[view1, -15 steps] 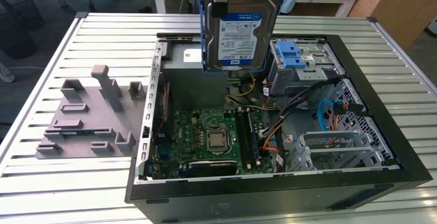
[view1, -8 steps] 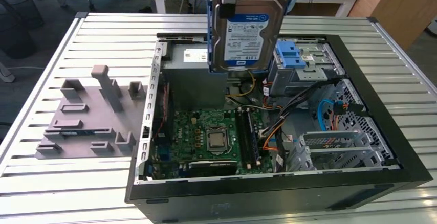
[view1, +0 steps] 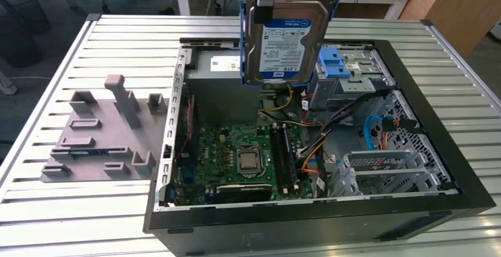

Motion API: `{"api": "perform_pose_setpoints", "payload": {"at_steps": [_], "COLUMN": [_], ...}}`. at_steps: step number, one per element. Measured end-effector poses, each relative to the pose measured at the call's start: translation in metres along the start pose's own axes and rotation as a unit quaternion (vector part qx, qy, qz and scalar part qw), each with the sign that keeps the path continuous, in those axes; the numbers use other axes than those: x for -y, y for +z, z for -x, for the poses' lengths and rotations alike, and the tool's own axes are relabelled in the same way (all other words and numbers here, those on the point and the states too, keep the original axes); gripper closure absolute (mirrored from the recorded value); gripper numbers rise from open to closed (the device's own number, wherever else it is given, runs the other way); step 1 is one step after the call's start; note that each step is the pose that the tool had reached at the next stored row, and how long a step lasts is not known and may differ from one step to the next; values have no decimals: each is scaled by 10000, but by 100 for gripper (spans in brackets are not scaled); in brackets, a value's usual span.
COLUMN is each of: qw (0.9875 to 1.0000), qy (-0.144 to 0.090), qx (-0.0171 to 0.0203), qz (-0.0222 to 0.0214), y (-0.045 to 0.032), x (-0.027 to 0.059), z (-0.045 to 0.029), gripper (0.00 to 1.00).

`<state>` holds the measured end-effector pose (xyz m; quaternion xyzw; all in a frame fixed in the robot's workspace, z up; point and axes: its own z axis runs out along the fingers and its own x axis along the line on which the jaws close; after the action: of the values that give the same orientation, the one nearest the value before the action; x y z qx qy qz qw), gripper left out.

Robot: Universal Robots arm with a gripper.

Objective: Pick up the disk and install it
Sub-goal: 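Pick up the disk, then insert the disk into the insertion slot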

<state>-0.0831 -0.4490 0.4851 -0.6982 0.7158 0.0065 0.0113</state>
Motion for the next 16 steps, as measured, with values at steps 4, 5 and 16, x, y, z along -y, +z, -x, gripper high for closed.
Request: {"api": "perform_pose_setpoints", "payload": {"at_steps": [4, 5, 16], "qw": [10000, 10000, 10000], "qy": [1, 0, 0], "qx": [1, 1, -2], "qz": [0, 0, 0], "y": [5, 6, 11], "x": [2, 2, 10], "z": [-12, -15, -44], "gripper": [64, 64, 64]}}
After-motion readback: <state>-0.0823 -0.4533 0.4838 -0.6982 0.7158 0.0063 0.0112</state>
